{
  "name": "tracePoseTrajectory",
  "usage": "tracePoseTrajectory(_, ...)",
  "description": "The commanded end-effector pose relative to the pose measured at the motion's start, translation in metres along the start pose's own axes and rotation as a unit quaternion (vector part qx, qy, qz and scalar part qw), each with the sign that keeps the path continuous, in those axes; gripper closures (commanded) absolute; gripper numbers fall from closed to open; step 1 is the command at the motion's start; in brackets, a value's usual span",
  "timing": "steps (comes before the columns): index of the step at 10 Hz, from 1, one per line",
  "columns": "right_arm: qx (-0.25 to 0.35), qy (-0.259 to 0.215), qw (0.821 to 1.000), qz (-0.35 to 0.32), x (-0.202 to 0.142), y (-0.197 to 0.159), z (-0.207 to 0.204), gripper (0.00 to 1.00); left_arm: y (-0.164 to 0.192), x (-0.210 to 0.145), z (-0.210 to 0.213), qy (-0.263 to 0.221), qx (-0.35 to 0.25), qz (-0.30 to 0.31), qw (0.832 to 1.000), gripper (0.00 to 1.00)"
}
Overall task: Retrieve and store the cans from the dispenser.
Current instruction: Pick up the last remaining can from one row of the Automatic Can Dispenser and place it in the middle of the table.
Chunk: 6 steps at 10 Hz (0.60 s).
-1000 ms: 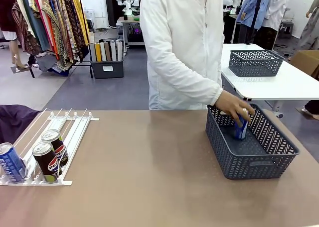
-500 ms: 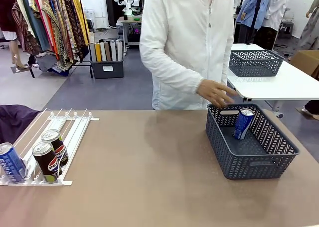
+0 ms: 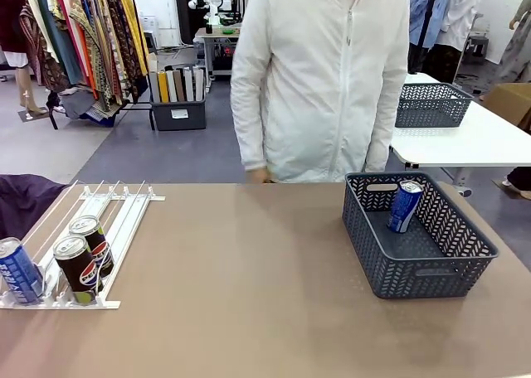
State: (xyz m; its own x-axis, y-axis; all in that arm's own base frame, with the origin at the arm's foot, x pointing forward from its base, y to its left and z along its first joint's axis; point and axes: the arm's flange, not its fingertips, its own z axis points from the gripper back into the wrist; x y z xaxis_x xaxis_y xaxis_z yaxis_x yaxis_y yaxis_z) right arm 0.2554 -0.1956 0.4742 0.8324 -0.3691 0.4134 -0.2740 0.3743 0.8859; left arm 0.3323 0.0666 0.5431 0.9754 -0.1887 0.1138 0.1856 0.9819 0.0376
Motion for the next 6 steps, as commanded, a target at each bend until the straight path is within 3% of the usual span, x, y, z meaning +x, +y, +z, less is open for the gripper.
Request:
tracePoseTrajectory(1, 0.01, -0.01, 1.0, 0.009, 0.003, 0.001, -0.001, 0.0, 0.008, -0.001, 0.003, -0.007, -0.008, 0.003, 1.0, 0.0)
tracePoseTrajectory(3, 0.01, -0.01, 1.0, 0.009, 0.003, 0.001, -0.001, 0.0, 0.002, 0.0, 0.0, -0.003, -0.007, -0.003, 1.0, 0.0)
tracePoseTrajectory(6, 0.01, -0.01, 1.0, 0.009, 0.003, 0.001, -0.001, 0.0, -0.015, 0.02, -0.047, -0.005, 0.005, 0.084, 0.996, 0.0)
